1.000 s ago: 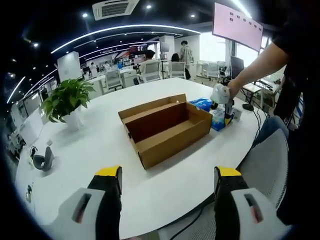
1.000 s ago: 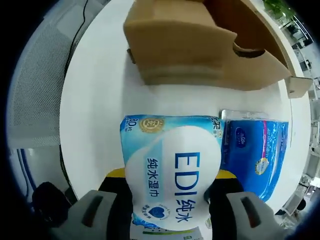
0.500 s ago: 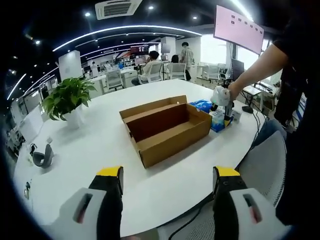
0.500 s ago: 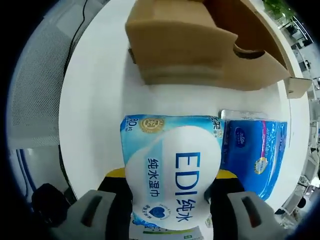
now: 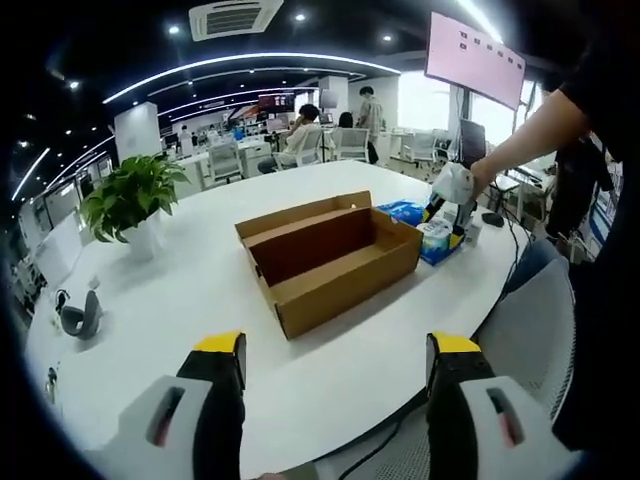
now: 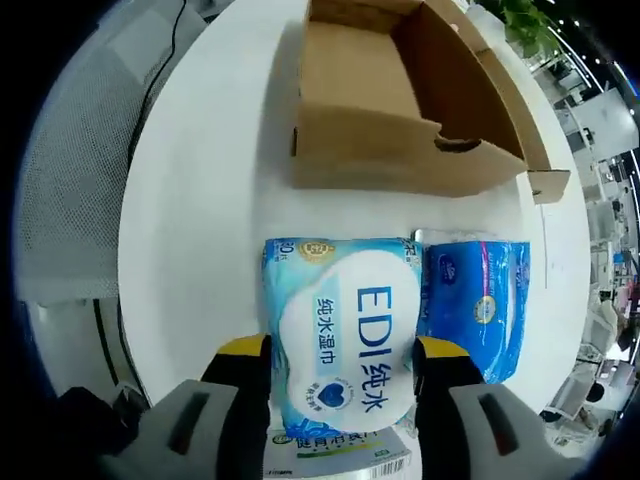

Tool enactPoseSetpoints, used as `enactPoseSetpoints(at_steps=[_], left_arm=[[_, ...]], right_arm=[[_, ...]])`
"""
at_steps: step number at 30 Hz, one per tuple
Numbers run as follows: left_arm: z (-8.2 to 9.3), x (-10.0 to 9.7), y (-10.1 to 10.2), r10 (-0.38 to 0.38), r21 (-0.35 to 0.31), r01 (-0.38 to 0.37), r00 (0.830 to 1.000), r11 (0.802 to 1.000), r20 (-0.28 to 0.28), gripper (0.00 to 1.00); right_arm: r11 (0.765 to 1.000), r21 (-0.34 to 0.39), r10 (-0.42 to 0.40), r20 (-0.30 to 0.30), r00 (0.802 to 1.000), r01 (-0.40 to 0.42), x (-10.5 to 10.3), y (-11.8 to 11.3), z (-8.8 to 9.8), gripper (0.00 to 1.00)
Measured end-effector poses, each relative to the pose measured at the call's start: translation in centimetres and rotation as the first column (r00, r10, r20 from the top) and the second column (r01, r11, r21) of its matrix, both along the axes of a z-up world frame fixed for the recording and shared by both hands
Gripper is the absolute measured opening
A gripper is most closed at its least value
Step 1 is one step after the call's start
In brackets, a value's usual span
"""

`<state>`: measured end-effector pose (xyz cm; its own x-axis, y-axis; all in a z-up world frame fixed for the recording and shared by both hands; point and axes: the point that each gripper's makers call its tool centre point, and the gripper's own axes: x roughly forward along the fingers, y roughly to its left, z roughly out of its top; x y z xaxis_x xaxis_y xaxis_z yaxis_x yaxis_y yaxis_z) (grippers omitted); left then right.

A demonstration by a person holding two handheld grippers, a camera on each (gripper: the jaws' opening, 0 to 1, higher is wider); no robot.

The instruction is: Operate the shoe box by opening the lid, removing the specified soft item, and placing it in the target area until the item is outside and the box remains undamaged.

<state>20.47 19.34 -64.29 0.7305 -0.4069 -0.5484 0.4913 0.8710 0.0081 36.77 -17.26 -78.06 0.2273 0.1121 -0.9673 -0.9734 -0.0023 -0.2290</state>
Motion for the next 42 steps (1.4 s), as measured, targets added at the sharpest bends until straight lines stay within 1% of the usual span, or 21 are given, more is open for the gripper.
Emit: enactPoseSetpoints(at_steps=[4, 6, 10, 12, 14, 17, 20, 22, 24, 25, 26, 29, 30, 31, 32, 34, 36, 38, 39, 40, 42], left_arm=[[-0.4, 0.2, -0.5, -0.038, 0.009, 0.038, 0.999, 0.999, -0.012, 0.73], [-0.4, 0.5, -0.7, -0.059, 0.023, 0.059, 0.998, 0.998, -0.012, 0.73], [-0.2, 1.2, -1.0, -0.076, 0.034, 0.076, 0.997, 0.997, -0.003, 0.71], [-0.2, 1.6, -1.1, -0.079, 0.049, 0.078, 0.997, 0.996, 0.003, 0.71], [-0.3, 2.2, -0.7, -0.057, 0.068, 0.057, 0.998, 0.996, 0.006, 0.72], [-0.1, 2.8, -0.6, -0.048, 0.057, 0.048, 0.999, 0.997, 0.004, 0.72], [-0.1, 3.3, -0.9, -0.06, 0.061, 0.06, 0.998, 0.996, 0.003, 0.74], [-0.1, 3.5, -1.0, -0.071, 0.065, 0.071, 0.997, 0.995, 0.003, 0.74], [0.0, 3.6, -1.3, -0.095, 0.065, 0.095, 0.995, 0.993, 0.008, 0.72], [0.0, 3.6, -1.4, -0.116, 0.072, 0.115, 0.993, 0.991, 0.013, 0.7], [0.0, 3.7, -1.4, -0.121, 0.078, 0.12, 0.992, 0.99, 0.017, 0.69], [-0.6, 3.9, -1.1, -0.161, 0.126, 0.159, 0.987, 0.979, 0.004, 0.66], [-0.8, 3.9, -1.0, -0.177, 0.143, 0.175, 0.984, 0.974, -0.005, 0.66], [-0.9, 4.0, -1.0, -0.189, 0.159, 0.188, 0.982, 0.969, -0.009, 0.65], [-0.9, 4.0, -1.0, -0.201, 0.169, 0.199, 0.98, 0.965, -0.009, 0.65], [-1.2, 4.2, -1.0, -0.22, 0.188, 0.22, 0.975, 0.957, -0.02, 0.64], [-1.4, 4.5, -1.0, -0.233, 0.203, 0.234, 0.972, 0.951, -0.026, 0.63], [-1.4, 5.0, -1.0, -0.244, 0.215, 0.244, 0.969, 0.946, -0.027, 0.63], [-1.5, 5.2, -1.0, -0.249, 0.216, 0.249, 0.968, 0.944, -0.03, 0.63], [-1.6, 5.4, -1.0, -0.254, 0.219, 0.256, 0.967, 0.942, -0.036, 0.62], [-2.2, 6.3, -1.0, -0.265, 0.232, 0.269, 0.963, 0.935, -0.049, 0.61]], right_arm=[[0.997, 0.061, -0.057, 0.033, 0.998, 0.055, -0.5, 0.3, 1.2, 0.53], [0.987, 0.099, -0.135, 0.049, 0.99, 0.129, -0.7, 0.2, 1.9, 0.54], [0.942, 0.201, -0.283, 0.05, 0.958, 0.268, -1.3, 0.5, 3.2, 0.57], [0.923, 0.242, -0.32, 0.052, 0.946, 0.299, -1.6, 0.6, 3.6, 0.56], [0.91, 0.251, -0.345, 0.021, 0.938, 0.329, -2.7, 0.6, 3.7, 0.54], [0.888, 0.289, -0.385, 0.044, 0.922, 0.357, -2.9, 0.6, 4.3, 0.56], [0.828, 0.375, -0.463, 0.037, 0.886, 0.417, -3.2, 1.2, 5.7, 0.58], [0.807, 0.423, -0.474, 0.048, 0.879, 0.412, -3.1, 1.6, 6.5, 0.57], [0.781, 0.464, -0.501, 0.065, 0.863, 0.419, -3.0, 1.7, 7.8, 0.58], [0.755, 0.487, -0.532, 0.063, 0.844, 0.44, -3.0, 1.7, 8.5, 0.59], [0.716, 0.52, -0.572, 0.052, 0.819, 0.467, -2.9, 1.7, 9.3, 0.6], [0.617, 0.6, -0.635, -0.003, 0.773, 0.509, -3.0, 2.4, 11.1, 0.61], [0.607, 0.609, -0.64, -0.006, 0.768, 0.511, -3.0, 2.4, 11.3, 0.61], [0.548, 0.642, -0.677, -0.035, 0.735, 0.536, -3.0, 2.6, 12.3, 0.6], [0.527, 0.646, -0.693, -0.049, 0.719, 0.552, -3.1, 2.6, 12.6, 0.59], [0.493, 0.669, -0.725, -0.037, 0.688, 0.556, -2.8, 2.5, 13.7, 0.59], [0.498, 0.698, -0.72, 0.003, 0.694, 0.514, -2.7, 2.8, 14.8, 0.58], [0.509, 0.701, -0.73, 0.043, 0.682, 0.5, -3.2, 2.8, 15.6, 0.59], [0.498, 0.708, -0.734, 0.037, 0.678, 0.501, -3.0, 2.6, 15.6, 0.59], [0.467, 0.731, -0.737, 0.011, 0.676, 0.497, -3.2, 3.0, 16.1, 0.62], [0.45, 0.742, -0.736, -0.007, 0.677, 0.497, -3.8, 3.3, 16.6, 0.64]])
